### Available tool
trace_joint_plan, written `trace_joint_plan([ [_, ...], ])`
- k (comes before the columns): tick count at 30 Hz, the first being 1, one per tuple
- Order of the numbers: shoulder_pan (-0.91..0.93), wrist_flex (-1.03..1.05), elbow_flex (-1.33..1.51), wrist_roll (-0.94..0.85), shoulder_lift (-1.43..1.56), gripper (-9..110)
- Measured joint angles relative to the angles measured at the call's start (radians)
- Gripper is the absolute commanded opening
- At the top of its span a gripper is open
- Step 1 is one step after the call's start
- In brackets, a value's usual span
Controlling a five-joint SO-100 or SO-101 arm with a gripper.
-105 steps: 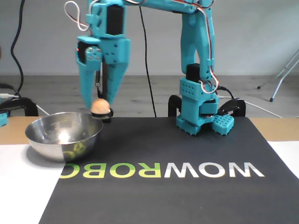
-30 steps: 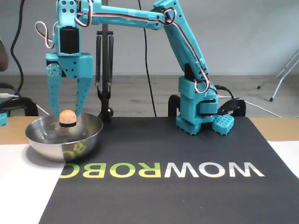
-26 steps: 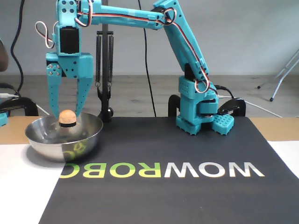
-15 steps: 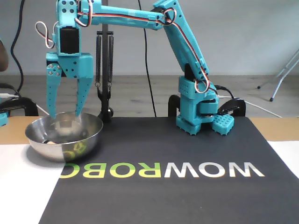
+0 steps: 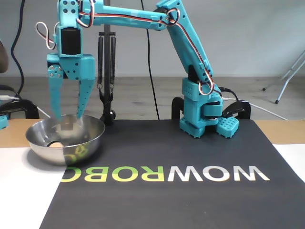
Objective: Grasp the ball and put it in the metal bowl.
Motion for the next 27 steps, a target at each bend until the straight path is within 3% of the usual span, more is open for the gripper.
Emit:
trace_joint_plan([
  [3, 0.0, 0.0, 0.0, -0.015, 0.0, 0],
  [27, -0.074, 0.054, 0.041, -0.028, 0.044, 0],
])
